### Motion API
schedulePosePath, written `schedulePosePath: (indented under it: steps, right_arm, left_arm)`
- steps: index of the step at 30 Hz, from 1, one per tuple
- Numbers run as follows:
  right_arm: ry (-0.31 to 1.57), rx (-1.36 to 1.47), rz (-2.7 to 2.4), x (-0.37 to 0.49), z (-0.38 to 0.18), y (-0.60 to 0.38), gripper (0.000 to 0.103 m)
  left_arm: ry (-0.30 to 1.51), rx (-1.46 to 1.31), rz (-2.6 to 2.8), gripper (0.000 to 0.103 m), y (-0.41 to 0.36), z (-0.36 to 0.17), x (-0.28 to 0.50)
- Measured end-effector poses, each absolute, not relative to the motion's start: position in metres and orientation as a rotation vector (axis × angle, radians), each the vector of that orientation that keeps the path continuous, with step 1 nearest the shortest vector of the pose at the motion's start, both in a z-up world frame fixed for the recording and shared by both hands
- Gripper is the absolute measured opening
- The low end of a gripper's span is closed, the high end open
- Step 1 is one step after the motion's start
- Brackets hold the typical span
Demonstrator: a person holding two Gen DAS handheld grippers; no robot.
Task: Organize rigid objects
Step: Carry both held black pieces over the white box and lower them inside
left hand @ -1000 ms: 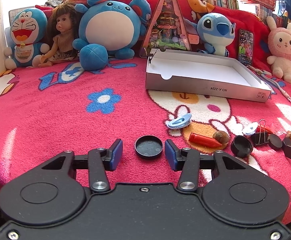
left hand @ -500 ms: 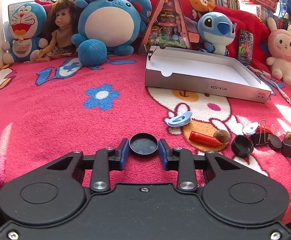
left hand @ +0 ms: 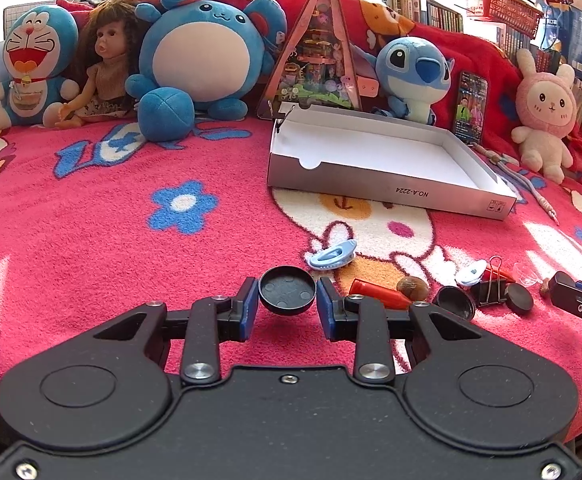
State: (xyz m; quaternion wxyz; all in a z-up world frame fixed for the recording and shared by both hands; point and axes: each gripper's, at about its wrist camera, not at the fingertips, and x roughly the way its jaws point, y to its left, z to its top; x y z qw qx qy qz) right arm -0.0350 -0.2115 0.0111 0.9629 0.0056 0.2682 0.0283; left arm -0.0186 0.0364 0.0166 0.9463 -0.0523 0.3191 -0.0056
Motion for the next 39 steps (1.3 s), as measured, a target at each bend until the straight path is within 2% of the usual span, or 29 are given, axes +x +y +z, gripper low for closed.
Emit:
schedulePosePath:
  steps: [23,31,39]
  right_arm:
    - [0.554,0.151,0.126,0.051,0.053,-0.230,0.037]
    - [0.627,0.153,0.174,0.103,0.069,-0.232,0.037]
    - [0.757,0.131,0.211,0.149,0.063,-0.221,0.037]
  left_arm:
    - [0.603,-0.166,-0.185,0.030,0.022,0.079,0.068]
    - [0.694,-0.187,-0.233,0.030,0.010,0.086,0.131]
    - [0.834,-0.167,-0.231,0.030,-0.001,0.067,0.187]
